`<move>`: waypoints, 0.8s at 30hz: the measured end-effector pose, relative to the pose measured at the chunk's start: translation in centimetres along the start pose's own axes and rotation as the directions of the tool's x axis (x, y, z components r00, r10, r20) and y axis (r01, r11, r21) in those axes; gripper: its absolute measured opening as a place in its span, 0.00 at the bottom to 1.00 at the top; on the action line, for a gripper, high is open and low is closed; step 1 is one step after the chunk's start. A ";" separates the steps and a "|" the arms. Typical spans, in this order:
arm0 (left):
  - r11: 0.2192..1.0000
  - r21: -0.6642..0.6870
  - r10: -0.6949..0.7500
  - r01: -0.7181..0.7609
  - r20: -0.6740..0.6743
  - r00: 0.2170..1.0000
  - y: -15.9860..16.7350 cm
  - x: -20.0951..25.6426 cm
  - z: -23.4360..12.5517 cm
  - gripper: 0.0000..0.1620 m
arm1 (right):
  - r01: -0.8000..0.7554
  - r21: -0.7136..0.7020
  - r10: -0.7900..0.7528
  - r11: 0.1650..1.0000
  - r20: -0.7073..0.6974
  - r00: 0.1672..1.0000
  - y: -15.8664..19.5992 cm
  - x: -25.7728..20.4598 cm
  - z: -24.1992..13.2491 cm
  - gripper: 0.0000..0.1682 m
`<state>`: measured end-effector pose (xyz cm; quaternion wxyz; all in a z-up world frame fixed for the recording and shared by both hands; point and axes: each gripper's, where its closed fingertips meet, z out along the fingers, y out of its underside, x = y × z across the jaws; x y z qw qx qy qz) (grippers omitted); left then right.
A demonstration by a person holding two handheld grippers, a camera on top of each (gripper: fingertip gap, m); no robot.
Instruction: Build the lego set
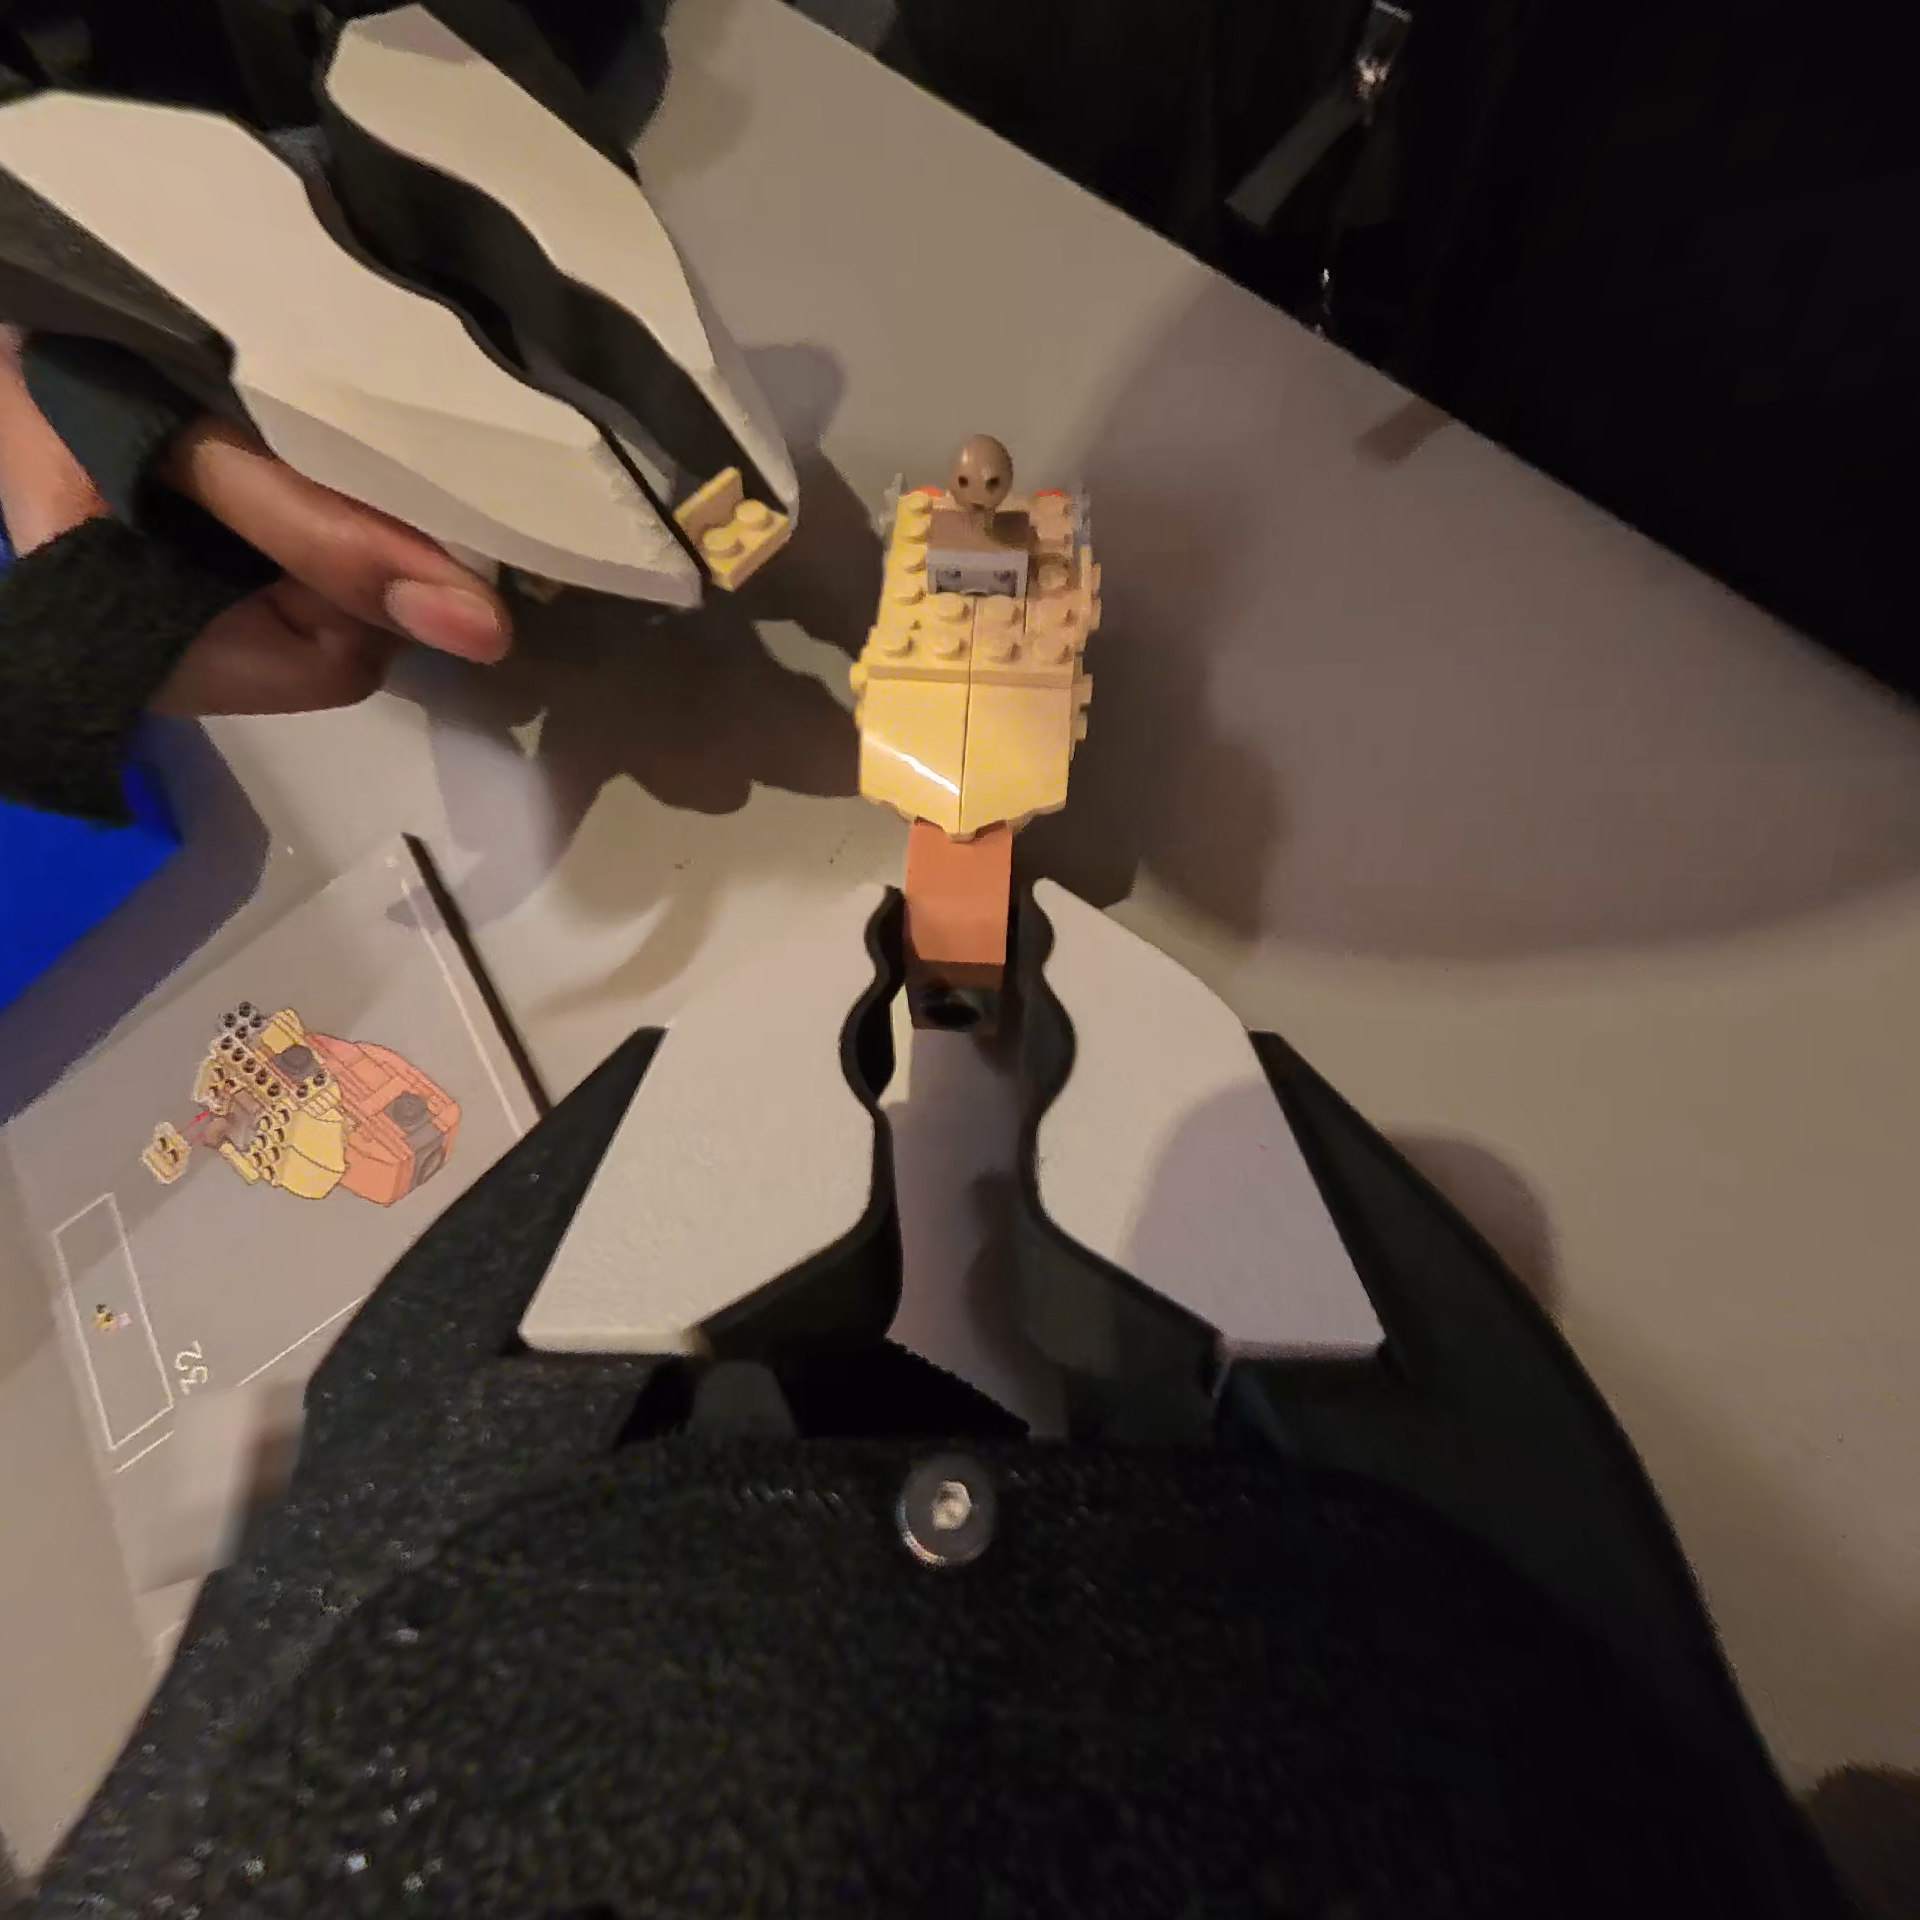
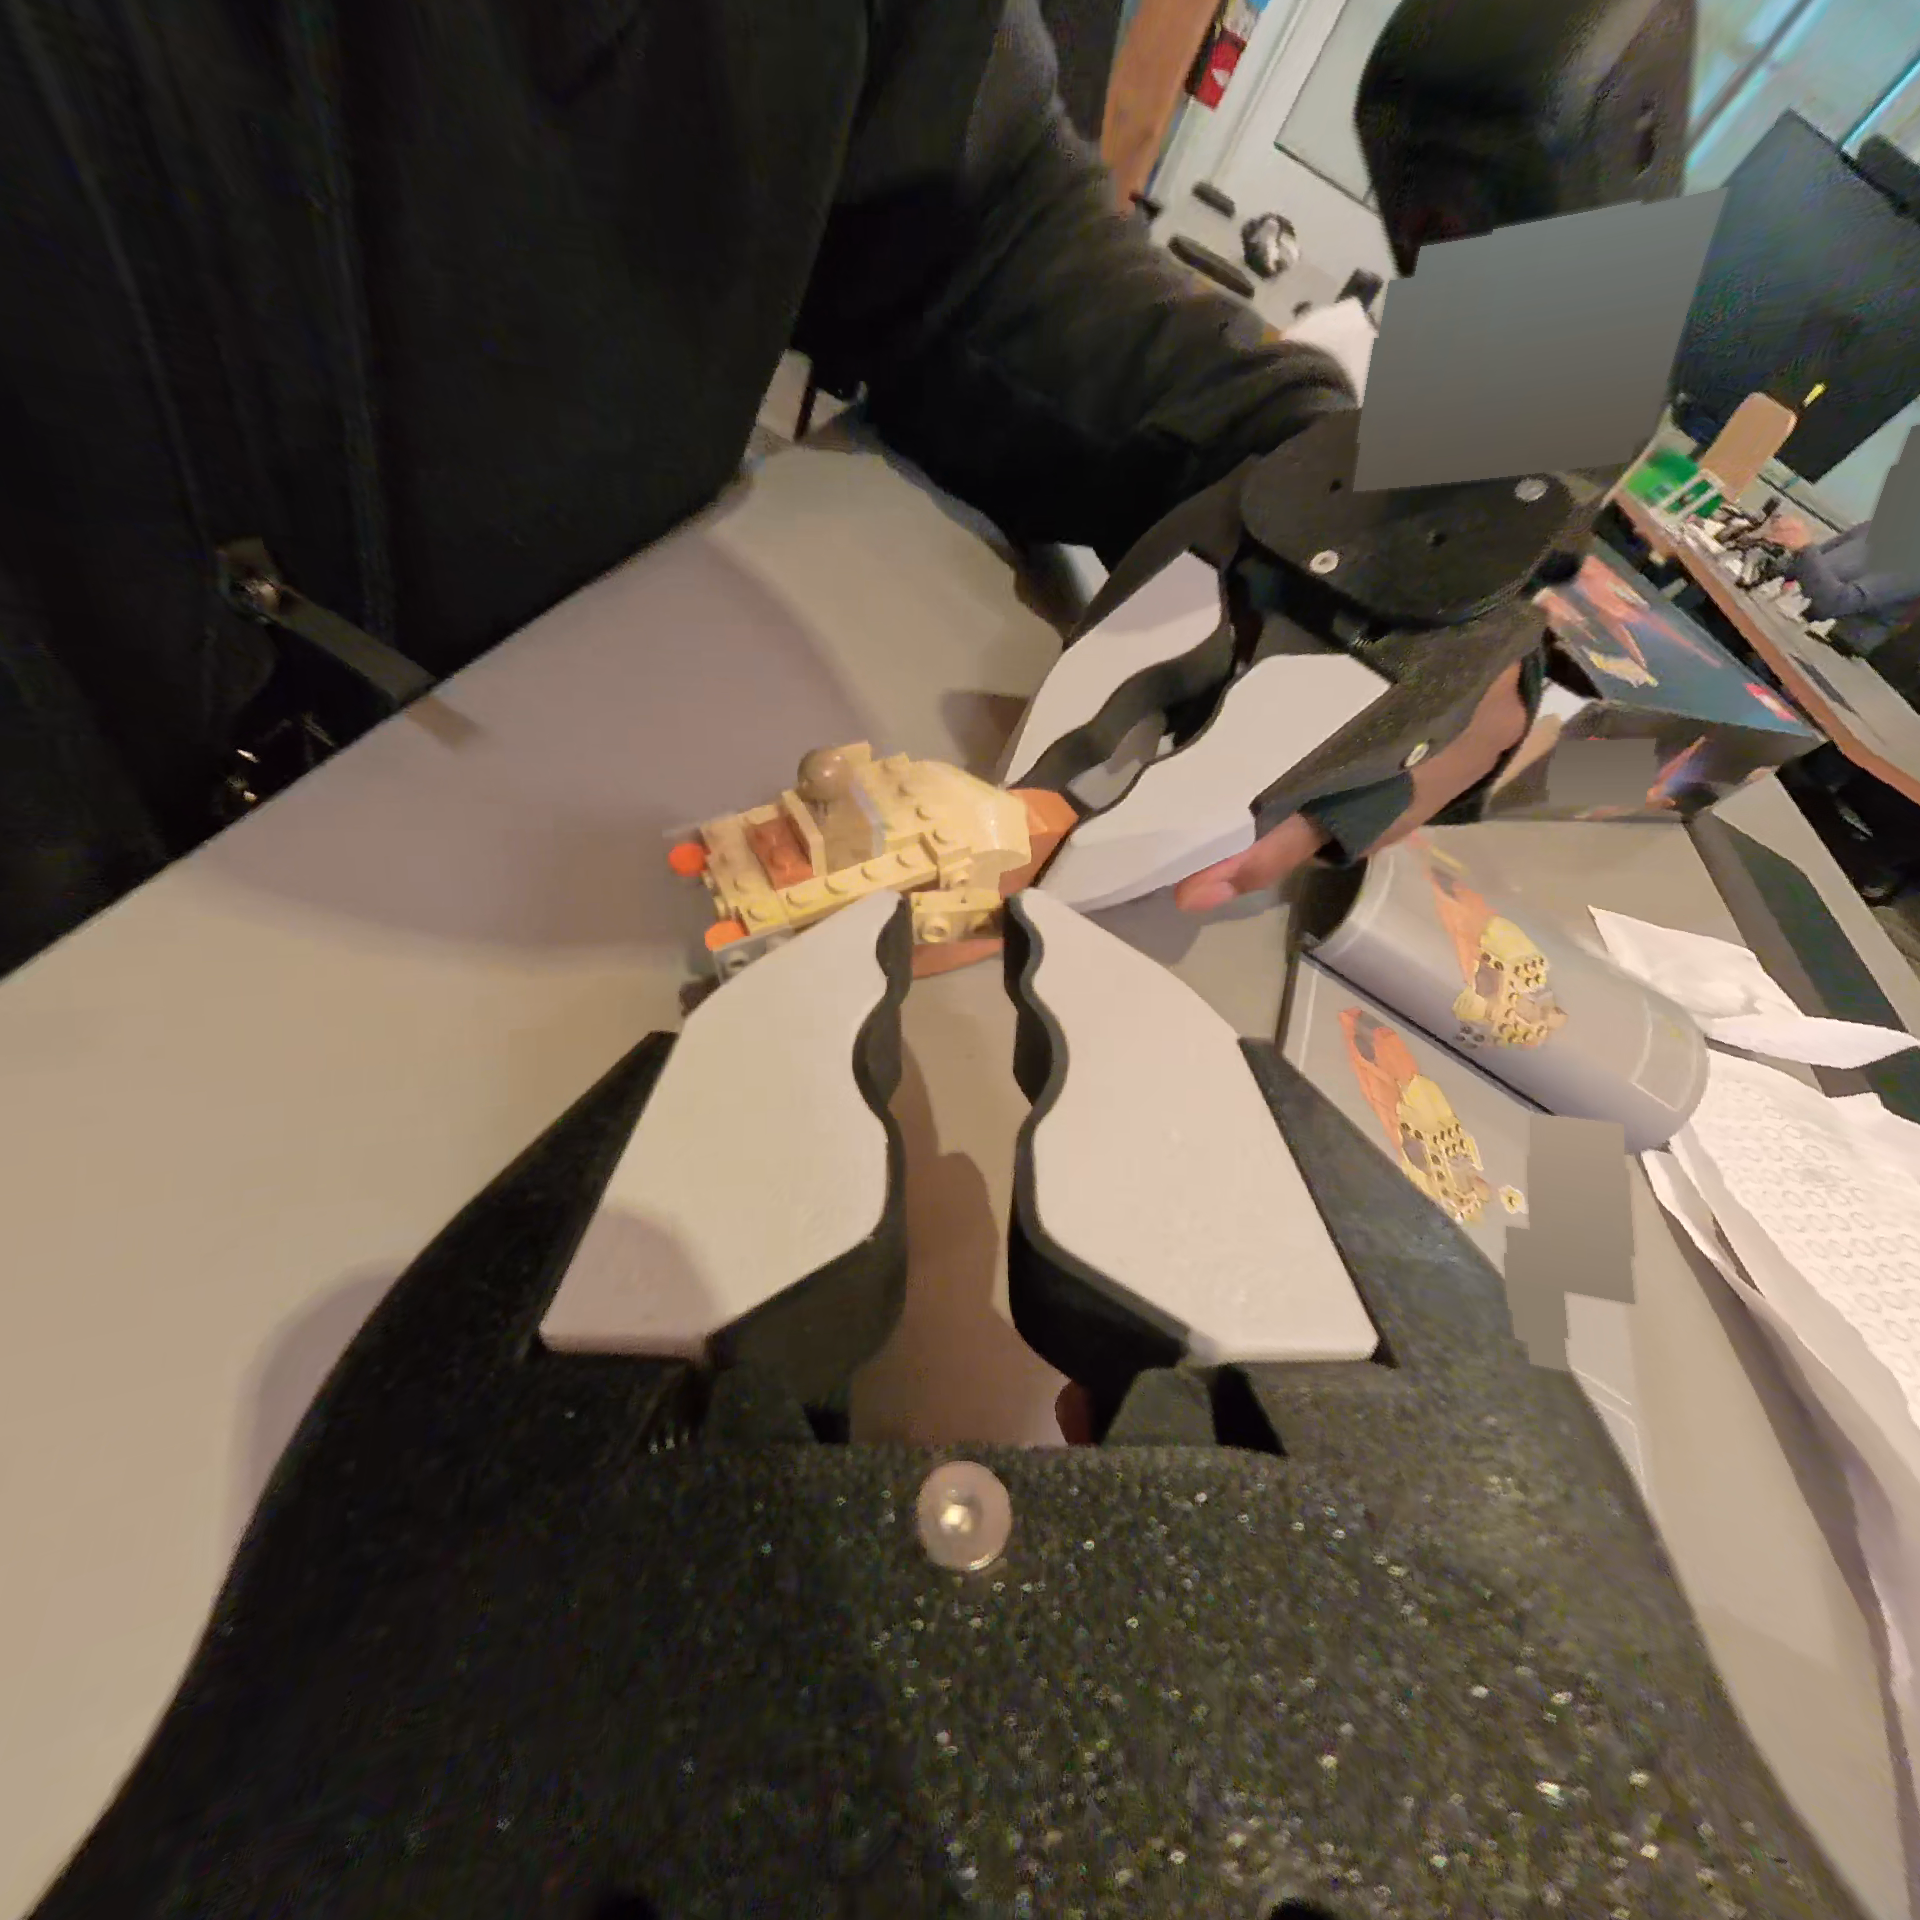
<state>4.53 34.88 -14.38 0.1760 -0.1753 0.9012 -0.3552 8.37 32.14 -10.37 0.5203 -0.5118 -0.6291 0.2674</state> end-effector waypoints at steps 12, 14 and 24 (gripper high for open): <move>0.981 0.186 -0.056 0.052 0.017 0.998 -2.6 0.3 1.8 0.12 | -0.126 0.121 0.101 0.985 0.193 0.976 -2.8 -2.5 -1.3 0.10; 0.980 0.192 -0.054 0.051 0.011 0.998 -2.8 0.3 1.9 0.12 | -0.128 0.106 0.103 0.986 0.211 0.972 -2.7 -2.9 -1.2 0.10; 0.972 0.232 -0.022 0.022 -0.003 1.000 -3.8 0.6 2.0 0.12 | -0.144 0.078 0.116 0.986 0.288 0.951 -2.7 -4.5 -0.4 0.10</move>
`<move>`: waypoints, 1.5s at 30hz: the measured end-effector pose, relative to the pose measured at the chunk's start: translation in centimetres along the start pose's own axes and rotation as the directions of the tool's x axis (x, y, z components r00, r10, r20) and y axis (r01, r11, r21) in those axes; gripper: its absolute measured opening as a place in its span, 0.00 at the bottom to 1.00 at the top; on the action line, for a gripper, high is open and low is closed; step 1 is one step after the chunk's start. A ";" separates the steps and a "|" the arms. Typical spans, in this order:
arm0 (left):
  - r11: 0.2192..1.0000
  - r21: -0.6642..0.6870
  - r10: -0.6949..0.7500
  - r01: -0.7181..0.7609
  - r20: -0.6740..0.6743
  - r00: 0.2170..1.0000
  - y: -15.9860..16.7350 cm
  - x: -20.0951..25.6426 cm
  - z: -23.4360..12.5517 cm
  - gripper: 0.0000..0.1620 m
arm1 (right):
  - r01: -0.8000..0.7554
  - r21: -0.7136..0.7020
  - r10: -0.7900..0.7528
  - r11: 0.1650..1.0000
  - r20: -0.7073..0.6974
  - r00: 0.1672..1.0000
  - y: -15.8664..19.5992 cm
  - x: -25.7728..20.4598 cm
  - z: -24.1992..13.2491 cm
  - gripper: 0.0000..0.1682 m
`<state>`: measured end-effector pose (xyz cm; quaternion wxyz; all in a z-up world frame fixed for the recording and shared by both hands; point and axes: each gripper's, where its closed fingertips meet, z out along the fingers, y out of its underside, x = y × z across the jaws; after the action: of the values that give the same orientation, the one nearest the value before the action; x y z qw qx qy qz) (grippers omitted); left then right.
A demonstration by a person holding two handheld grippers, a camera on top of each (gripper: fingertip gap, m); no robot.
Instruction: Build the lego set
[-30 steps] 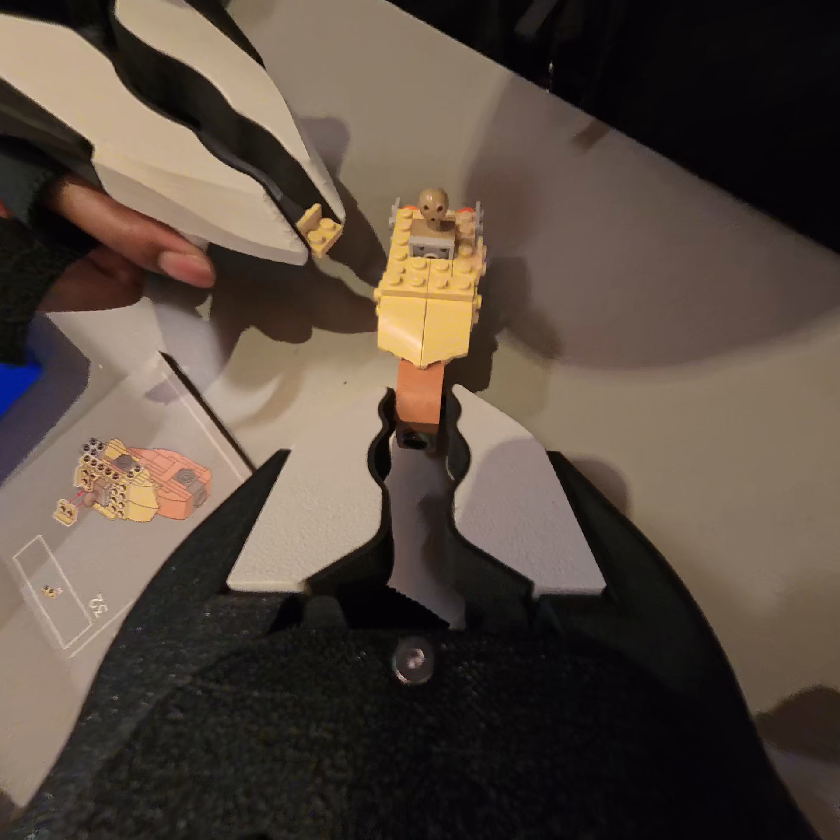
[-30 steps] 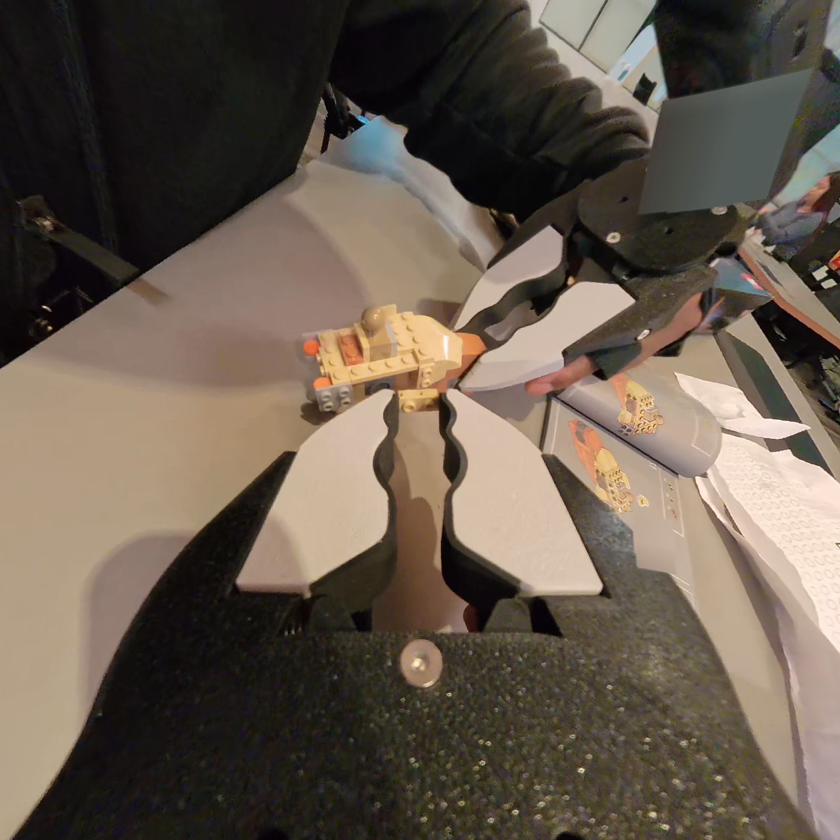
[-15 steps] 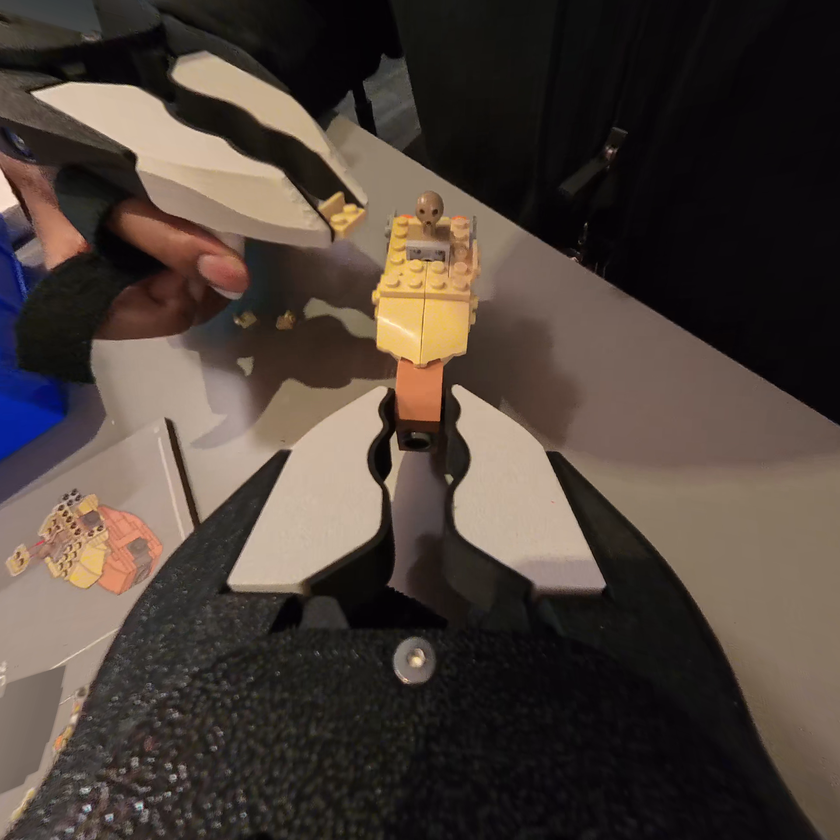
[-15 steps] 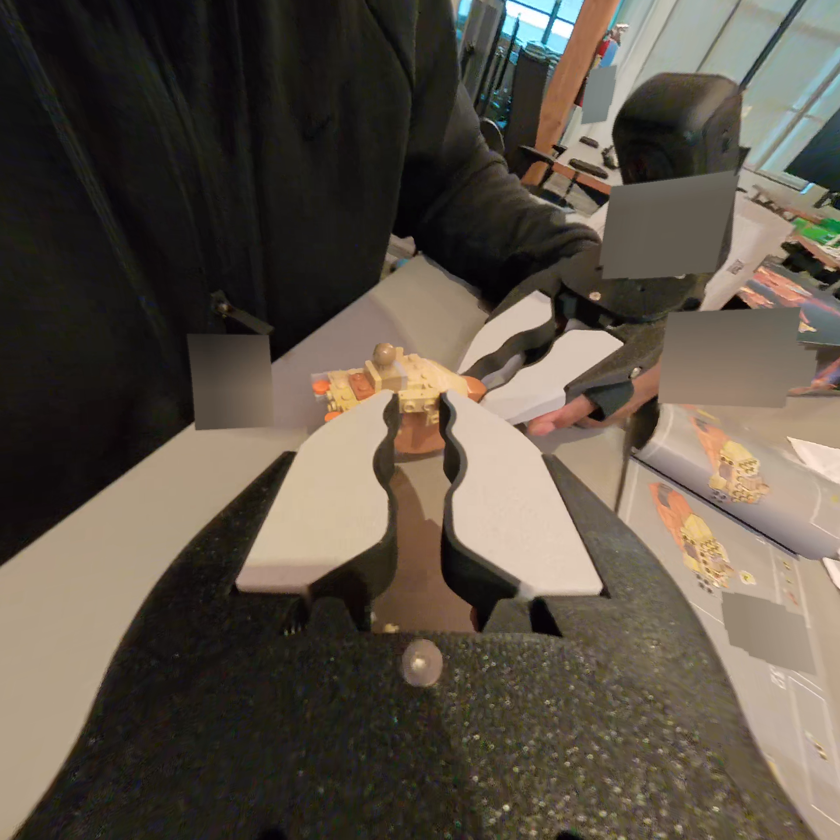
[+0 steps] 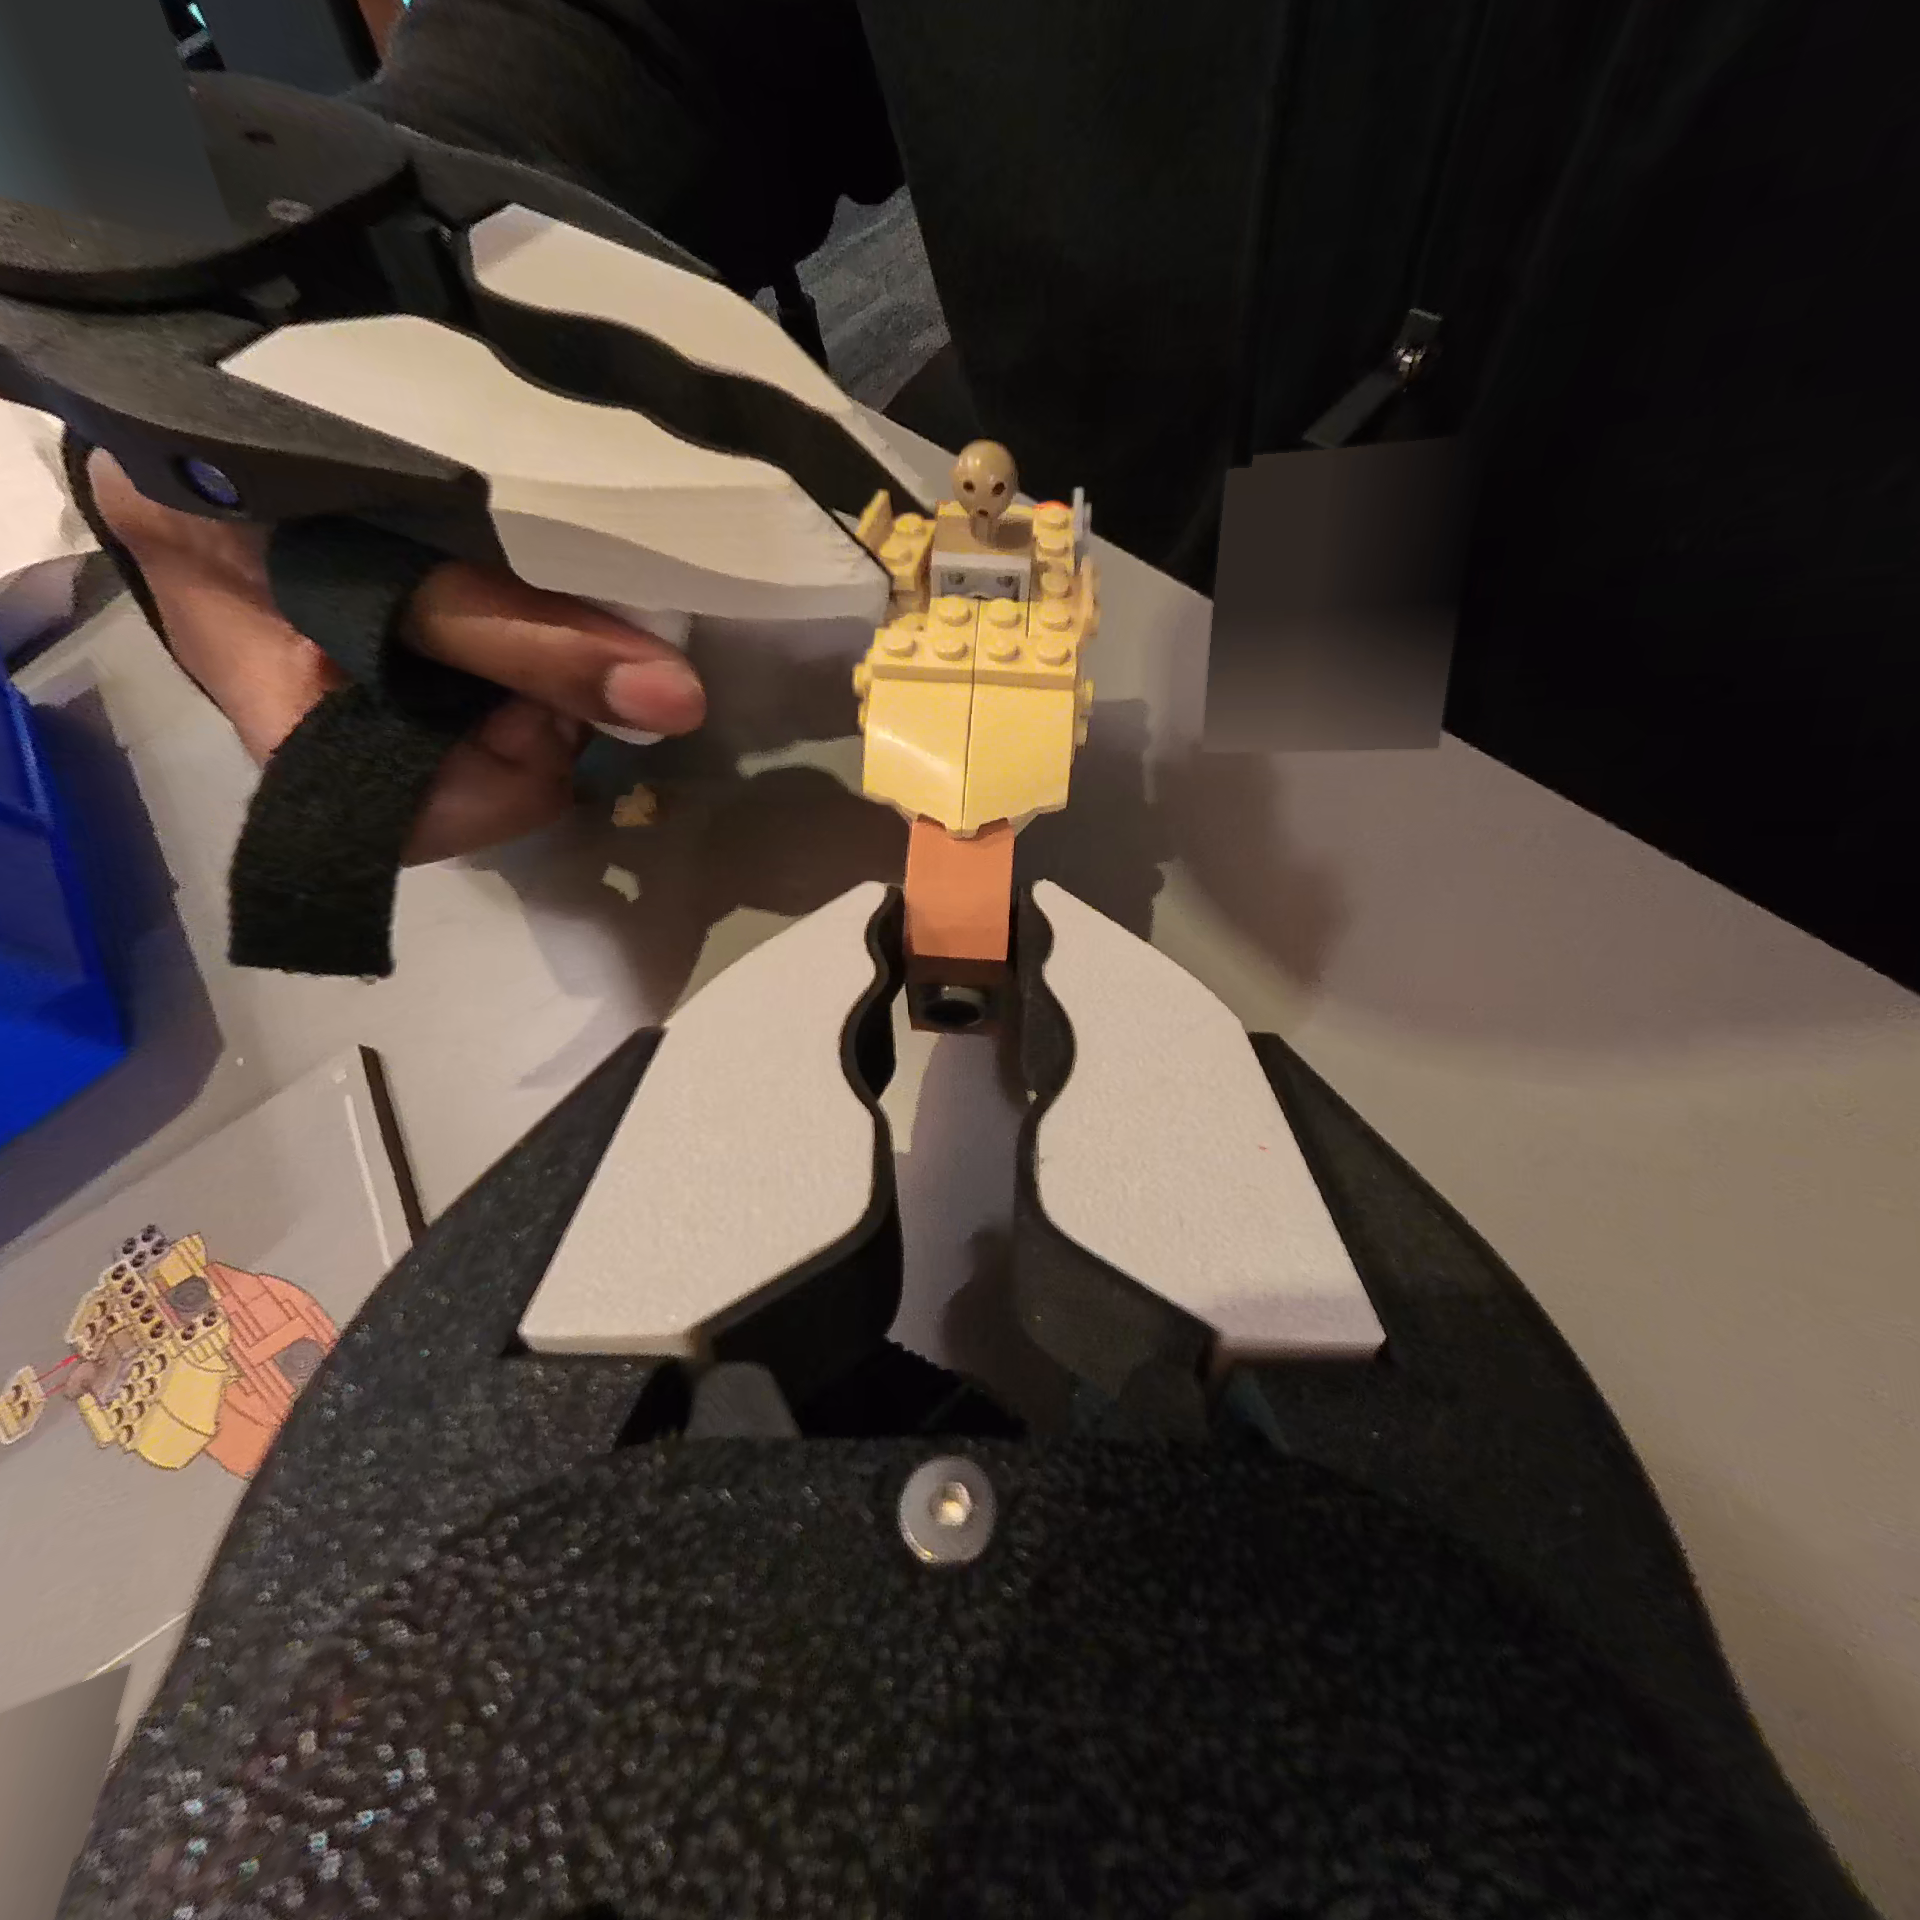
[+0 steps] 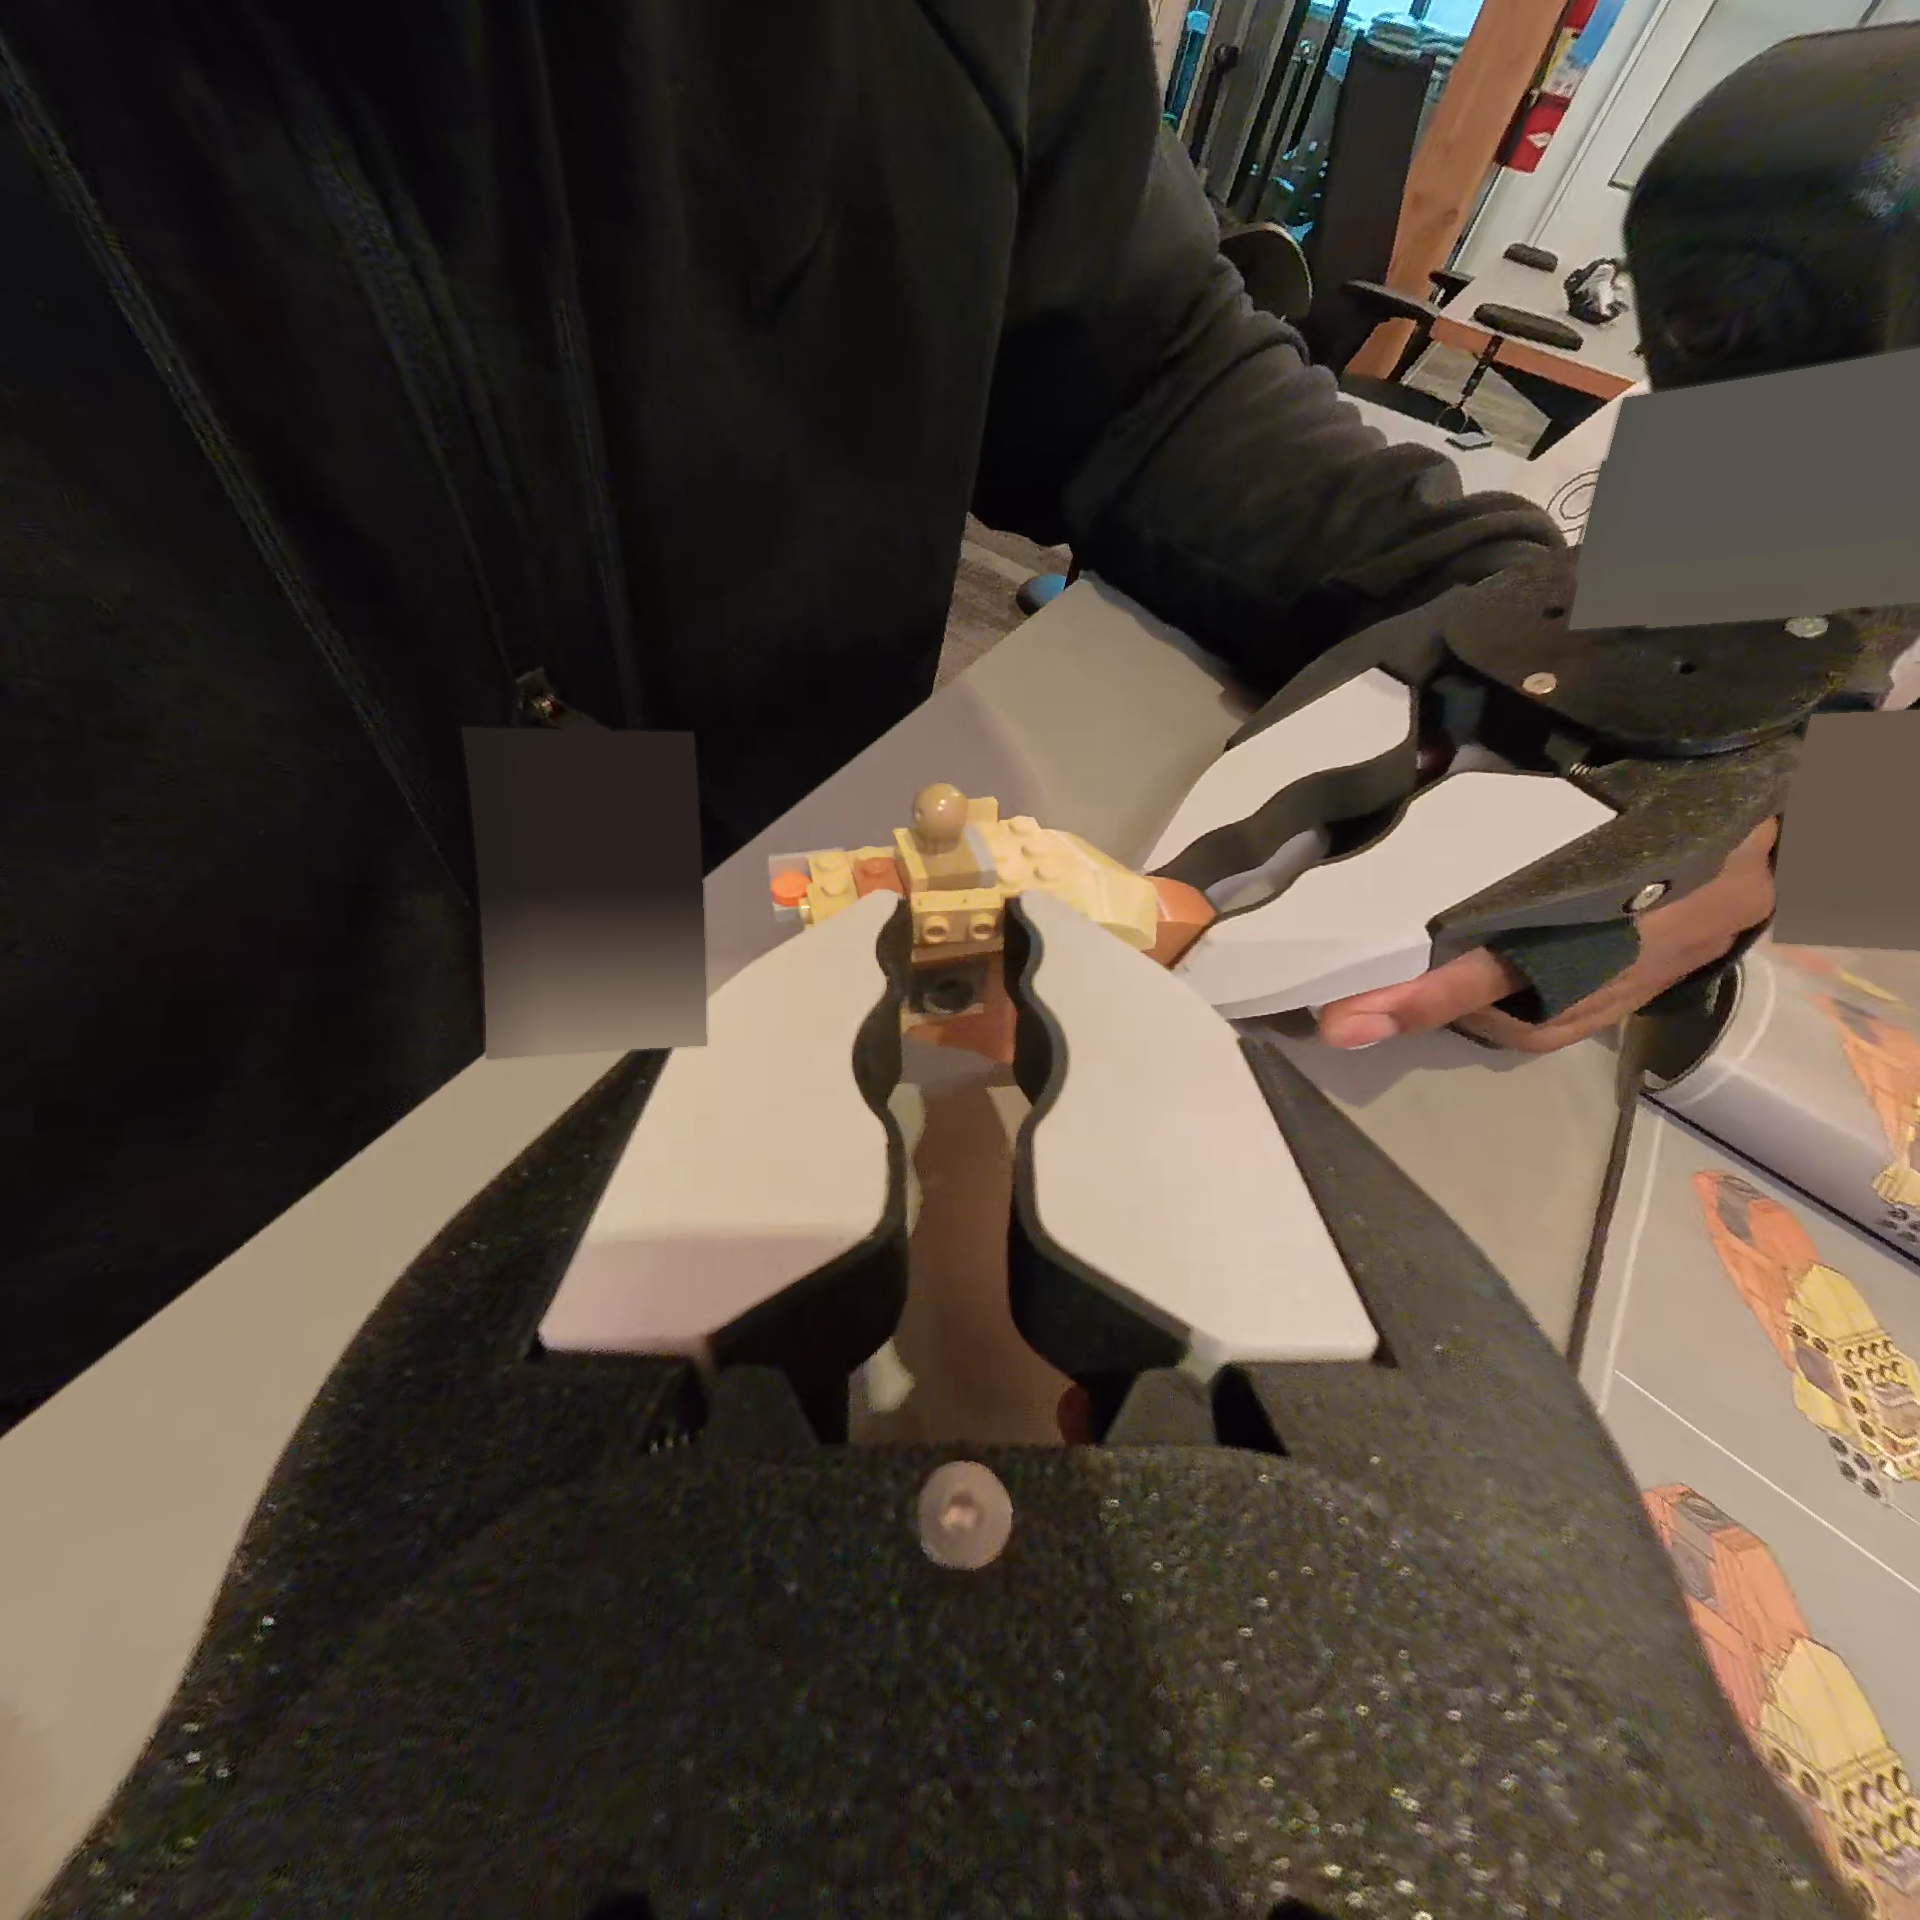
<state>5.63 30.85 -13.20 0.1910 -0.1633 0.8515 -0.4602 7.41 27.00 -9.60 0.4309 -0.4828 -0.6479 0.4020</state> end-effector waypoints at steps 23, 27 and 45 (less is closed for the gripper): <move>0.999 0.027 0.040 -0.040 -0.012 0.999 -0.6 0.3 0.3 0.12 | 0.004 0.036 -0.003 0.999 -0.033 0.999 -0.7 0.2 0.6 0.10; 0.999 0.031 0.039 -0.039 -0.012 0.999 -0.6 0.3 0.3 0.12 | 0.002 0.045 -0.001 0.999 -0.036 0.999 -0.8 0.2 0.6 0.10; 1.000 0.002 0.031 -0.030 -0.033 0.999 -0.1 0.7 0.2 0.12 | 0.045 -0.071 -0.050 0.996 -0.074 0.996 0.3 0.7 -0.1 0.13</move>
<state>5.10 30.27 -13.34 0.1841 -0.1426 0.8566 -0.4605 7.50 27.72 -9.73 0.4474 -0.4967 -0.6561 0.3502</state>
